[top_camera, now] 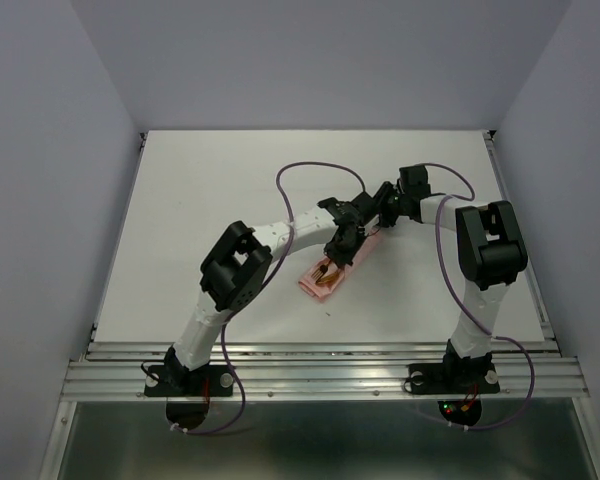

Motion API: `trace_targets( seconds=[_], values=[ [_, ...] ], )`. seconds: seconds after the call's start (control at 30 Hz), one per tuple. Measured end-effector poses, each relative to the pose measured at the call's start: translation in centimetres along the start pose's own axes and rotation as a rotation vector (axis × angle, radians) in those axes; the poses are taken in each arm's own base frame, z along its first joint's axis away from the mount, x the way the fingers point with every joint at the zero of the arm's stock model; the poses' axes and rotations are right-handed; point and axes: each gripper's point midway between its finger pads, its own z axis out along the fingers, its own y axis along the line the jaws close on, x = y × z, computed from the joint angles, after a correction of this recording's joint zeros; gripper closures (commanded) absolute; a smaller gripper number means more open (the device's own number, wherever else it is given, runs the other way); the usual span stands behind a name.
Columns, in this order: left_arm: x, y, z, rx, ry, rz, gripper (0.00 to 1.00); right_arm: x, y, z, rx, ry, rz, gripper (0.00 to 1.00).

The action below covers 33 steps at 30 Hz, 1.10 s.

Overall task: Fold the napkin into a case and place the utensils inside
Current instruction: Stuff the spoon into the folded napkin.

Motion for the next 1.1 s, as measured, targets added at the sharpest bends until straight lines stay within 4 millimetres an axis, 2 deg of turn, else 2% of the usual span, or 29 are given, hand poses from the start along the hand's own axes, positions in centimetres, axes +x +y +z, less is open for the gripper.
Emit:
trace_targets(
  seconds=[0.3,0.33,0.43,0.53,0.57,0.7,1.1],
  values=[
    [-0.36,-0.11,0.24,0.001,-0.003,0.000,1.00,0.42,0.28,0.12,-0.003,0.008,-0.007,0.59],
    [-0.38,-0.10,0.23,0.001,-0.004,0.000,0.94,0.42,0.29,0.12,-0.004,0.008,-0.007,0.59],
    [-0.35,-0.11,0.30,0.000,0.000,-0.003,0.89,0.42,0.29,0.12,-0.004,0.008,-0.007,0.59],
    [-0.21,-0.10,0.33,-0.002,0.006,-0.009,0.80,0.43,0.27,0.13,-0.004,0.008,-0.007,0.59],
    [-0.15,-0.09,0.32,-0.003,0.008,-0.011,0.74,0.44,0.26,0.13,-0.004,0.008,-0.006,0.59],
    [0.21,-0.01,0.25,-0.007,0.023,-0.016,0.63,0.47,0.26,0.16,-0.006,0.008,-0.001,0.59],
    [0.50,0.04,0.20,-0.009,0.034,-0.019,0.65,0.48,0.27,0.16,-0.006,0.008,0.000,0.59]
  ],
)
